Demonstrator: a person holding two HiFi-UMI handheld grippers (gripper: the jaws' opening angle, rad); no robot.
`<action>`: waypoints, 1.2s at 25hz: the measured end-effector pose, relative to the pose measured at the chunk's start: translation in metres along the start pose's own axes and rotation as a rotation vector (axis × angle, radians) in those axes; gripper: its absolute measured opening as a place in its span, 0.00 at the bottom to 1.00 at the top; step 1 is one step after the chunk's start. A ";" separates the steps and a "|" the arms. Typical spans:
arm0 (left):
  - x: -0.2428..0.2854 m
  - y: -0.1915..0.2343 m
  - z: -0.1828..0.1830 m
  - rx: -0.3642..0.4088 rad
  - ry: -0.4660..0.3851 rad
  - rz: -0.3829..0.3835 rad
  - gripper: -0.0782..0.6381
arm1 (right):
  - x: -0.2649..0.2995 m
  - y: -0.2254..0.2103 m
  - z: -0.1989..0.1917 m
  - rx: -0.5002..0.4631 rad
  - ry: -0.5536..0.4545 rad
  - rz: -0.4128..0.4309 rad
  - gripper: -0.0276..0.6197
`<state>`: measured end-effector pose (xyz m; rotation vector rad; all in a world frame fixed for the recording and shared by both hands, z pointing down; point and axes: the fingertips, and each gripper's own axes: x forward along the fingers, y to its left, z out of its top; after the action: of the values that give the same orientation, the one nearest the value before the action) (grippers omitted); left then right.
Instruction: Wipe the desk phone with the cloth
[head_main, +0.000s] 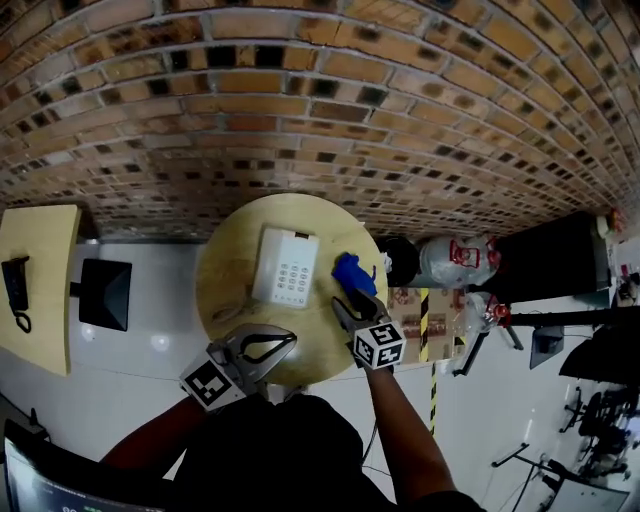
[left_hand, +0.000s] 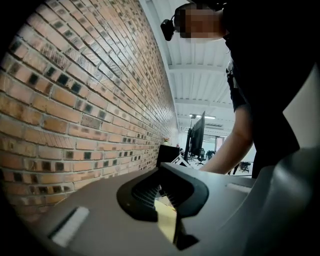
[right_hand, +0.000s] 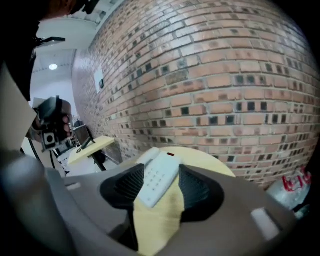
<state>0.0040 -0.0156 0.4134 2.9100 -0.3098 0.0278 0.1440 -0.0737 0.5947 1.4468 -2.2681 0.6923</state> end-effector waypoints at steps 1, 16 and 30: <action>0.001 0.002 -0.001 0.001 0.001 0.006 0.11 | 0.008 -0.015 -0.011 -0.002 0.040 -0.016 0.37; 0.002 0.016 -0.026 -0.038 0.043 0.073 0.11 | 0.095 -0.120 -0.109 -0.109 0.460 -0.074 0.46; 0.032 0.031 -0.031 0.026 0.061 0.049 0.11 | 0.109 -0.127 -0.115 -0.107 0.422 -0.085 0.17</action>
<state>0.0286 -0.0447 0.4519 2.9198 -0.3727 0.1289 0.2198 -0.1321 0.7739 1.2052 -1.8800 0.7552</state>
